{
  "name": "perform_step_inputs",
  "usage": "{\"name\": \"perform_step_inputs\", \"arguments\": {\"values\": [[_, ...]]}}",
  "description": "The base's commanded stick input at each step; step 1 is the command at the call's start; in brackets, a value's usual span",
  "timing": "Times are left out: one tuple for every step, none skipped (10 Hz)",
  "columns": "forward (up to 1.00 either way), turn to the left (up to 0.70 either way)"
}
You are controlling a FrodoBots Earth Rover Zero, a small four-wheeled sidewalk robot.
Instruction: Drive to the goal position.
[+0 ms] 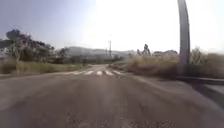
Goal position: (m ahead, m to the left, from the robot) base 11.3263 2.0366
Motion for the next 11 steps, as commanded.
{"name": "perform_step_inputs", "arguments": {"values": [[1.00, 0.27], [1.00, 0.26], [1.00, 0.09], [1.00, 0.00], [1.00, 0.00], [1.00, 0.00], [1.00, 0.00], [1.00, 0.00], [1.00, 0.00], [1.00, 0.00], [1.00, 0.00]]}}
